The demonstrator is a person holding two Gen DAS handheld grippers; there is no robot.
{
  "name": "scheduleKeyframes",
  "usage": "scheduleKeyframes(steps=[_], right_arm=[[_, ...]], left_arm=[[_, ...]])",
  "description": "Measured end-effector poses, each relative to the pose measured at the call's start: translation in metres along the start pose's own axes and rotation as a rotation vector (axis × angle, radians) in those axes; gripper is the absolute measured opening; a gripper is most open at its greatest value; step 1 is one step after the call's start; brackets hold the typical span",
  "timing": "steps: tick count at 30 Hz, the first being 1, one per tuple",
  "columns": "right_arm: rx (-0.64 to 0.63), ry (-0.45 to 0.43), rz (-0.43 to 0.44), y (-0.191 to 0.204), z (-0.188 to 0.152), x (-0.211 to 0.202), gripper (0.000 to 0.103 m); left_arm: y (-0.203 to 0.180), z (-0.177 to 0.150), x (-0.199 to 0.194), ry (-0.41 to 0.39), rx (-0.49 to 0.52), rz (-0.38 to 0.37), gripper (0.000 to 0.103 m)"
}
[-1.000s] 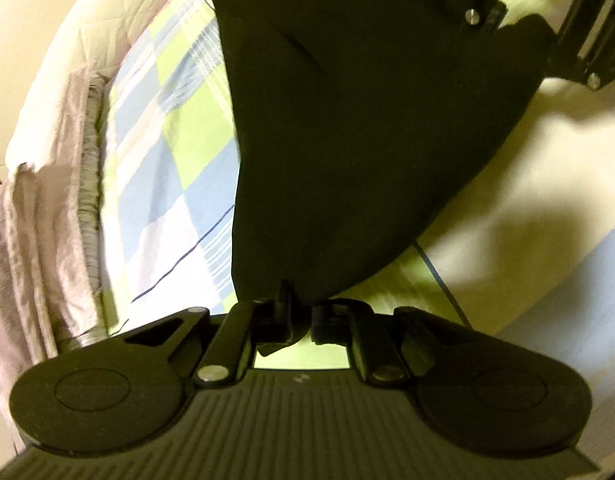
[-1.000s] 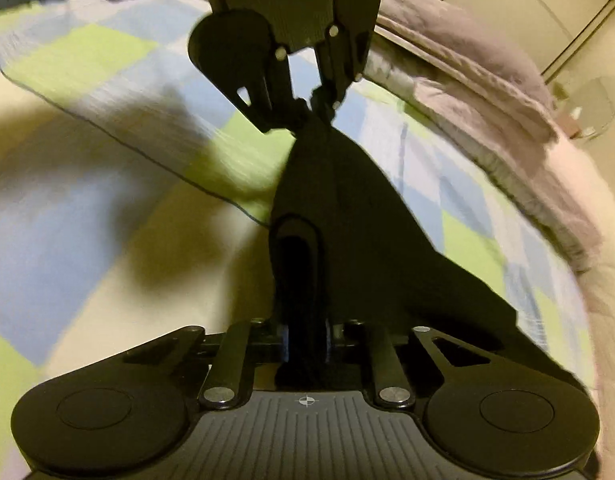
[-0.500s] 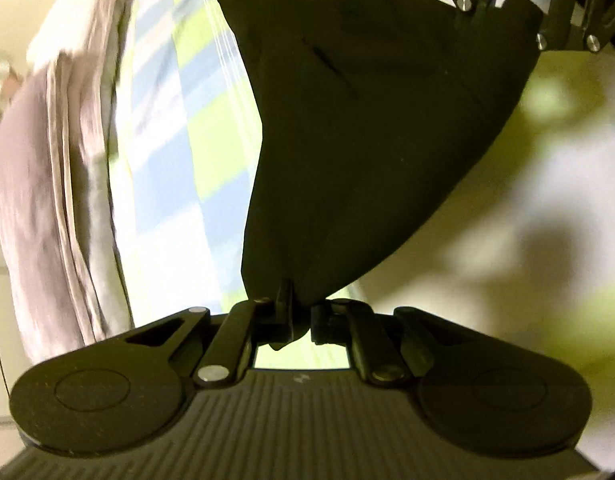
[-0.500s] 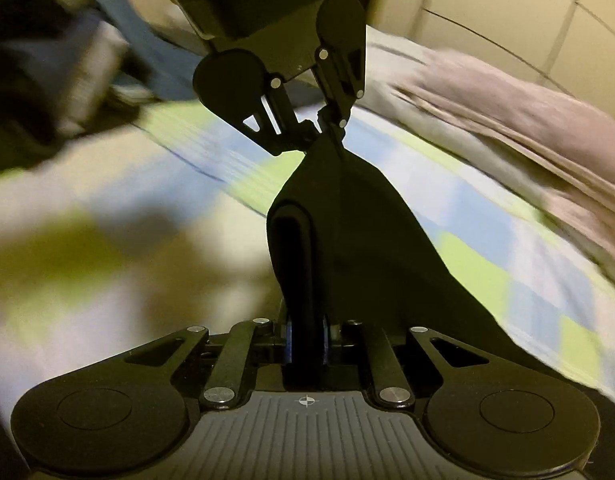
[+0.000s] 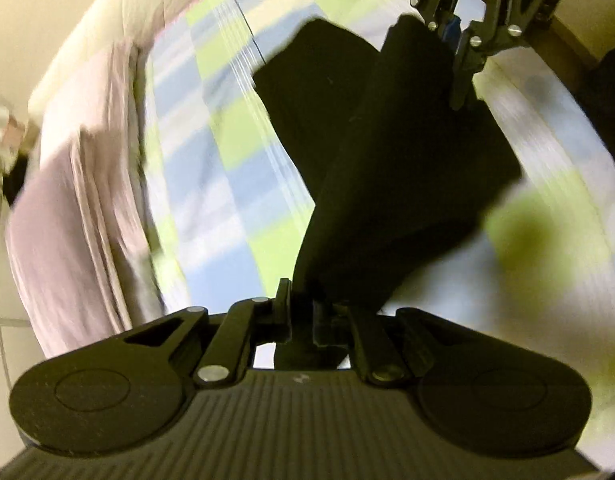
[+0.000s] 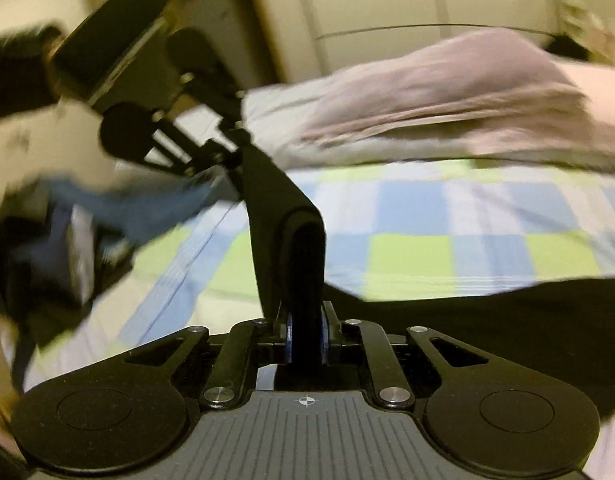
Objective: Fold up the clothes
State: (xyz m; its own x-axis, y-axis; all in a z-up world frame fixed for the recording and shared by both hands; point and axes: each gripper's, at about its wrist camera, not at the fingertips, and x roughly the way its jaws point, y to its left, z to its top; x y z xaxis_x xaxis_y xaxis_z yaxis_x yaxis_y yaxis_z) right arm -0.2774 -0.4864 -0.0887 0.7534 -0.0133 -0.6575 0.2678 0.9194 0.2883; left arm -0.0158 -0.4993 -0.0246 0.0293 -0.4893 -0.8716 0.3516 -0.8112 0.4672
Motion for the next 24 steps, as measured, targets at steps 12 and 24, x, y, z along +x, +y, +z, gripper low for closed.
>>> scheduleKeyframes(steps=[12,24], right_arm=[[0.545,-0.024,-0.115,-0.262,-0.03,-0.041,0.001],[0.587,-0.072,-0.163,-0.296,-0.032,-0.027,0.074]], left_arm=[[0.114,0.194,0.217,-0.086,-0.251,-0.1,0.03],[0.147,0.109,0.303,-0.03,-0.825,-0.301,0.042]])
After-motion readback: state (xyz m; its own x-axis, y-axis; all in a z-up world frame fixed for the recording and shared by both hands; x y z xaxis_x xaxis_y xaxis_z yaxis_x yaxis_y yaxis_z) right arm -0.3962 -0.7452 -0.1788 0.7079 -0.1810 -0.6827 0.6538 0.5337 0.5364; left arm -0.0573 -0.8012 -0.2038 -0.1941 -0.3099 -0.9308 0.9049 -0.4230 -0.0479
